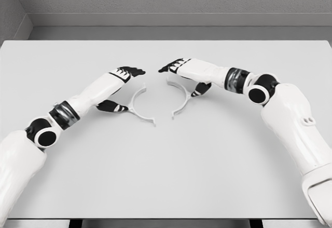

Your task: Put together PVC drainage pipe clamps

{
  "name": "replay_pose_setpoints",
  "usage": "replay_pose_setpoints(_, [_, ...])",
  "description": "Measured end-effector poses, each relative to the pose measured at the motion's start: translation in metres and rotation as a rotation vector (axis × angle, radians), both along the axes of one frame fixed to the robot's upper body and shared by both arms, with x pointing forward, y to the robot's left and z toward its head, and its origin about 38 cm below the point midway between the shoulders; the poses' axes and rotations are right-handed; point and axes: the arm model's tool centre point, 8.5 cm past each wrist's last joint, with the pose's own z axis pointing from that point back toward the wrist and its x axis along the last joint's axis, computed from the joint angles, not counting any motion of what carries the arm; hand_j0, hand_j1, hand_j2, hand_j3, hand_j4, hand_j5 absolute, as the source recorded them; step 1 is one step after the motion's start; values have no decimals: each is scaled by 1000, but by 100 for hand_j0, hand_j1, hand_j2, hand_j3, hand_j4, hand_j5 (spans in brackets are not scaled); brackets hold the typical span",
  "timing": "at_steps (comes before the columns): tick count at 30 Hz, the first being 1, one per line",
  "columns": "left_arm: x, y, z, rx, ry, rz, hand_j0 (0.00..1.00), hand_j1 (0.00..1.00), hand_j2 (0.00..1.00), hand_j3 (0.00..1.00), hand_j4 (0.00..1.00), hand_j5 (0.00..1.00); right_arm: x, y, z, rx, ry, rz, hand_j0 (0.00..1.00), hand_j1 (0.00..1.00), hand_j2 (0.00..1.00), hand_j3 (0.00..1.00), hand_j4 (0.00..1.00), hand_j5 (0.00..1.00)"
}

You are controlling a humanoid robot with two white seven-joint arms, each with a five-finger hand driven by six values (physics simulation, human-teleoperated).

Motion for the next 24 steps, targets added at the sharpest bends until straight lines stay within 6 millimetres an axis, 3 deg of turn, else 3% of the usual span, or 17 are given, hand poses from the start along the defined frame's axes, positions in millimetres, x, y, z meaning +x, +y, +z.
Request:
replay_pose_setpoints(13, [-1, -2, -1, -2, 1, -2, 100, 100, 100, 100, 100, 100, 6, 17, 7, 4, -4, 21, 100, 100, 100, 100, 100, 100])
replay_pose_setpoints(16, [-1, -3, -1, -5, 1, -3, 100, 100, 100, 100, 100, 100, 9, 1, 24, 2, -46, 6, 100, 100, 100, 100, 100, 100])
replay_pose_setpoints(19, [0, -3, -1, -6, 1, -3, 100, 100, 100, 100, 100, 100, 6, -26, 56, 2, -133, -8, 100, 100, 100, 100, 100, 100])
replay_pose_setpoints(20, [0, -3, -1, -6, 1, -3, 100, 100, 100, 100, 100, 100, 0, -35, 58, -1, -144, -10, 100, 100, 100, 100, 100, 100])
replay_pose_setpoints(22, [0, -4, -1, -7, 1, -4, 100, 100, 100, 100, 100, 100, -25, -55, 45, -5, -127, -3, 100, 100, 100, 100, 100, 100])
replay_pose_setpoints(24, [-1, -4, -1, -7, 1, -5, 100, 100, 100, 100, 100, 100, -72, -81, 8, 15, -57, -15, 100, 100, 100, 100, 100, 100])
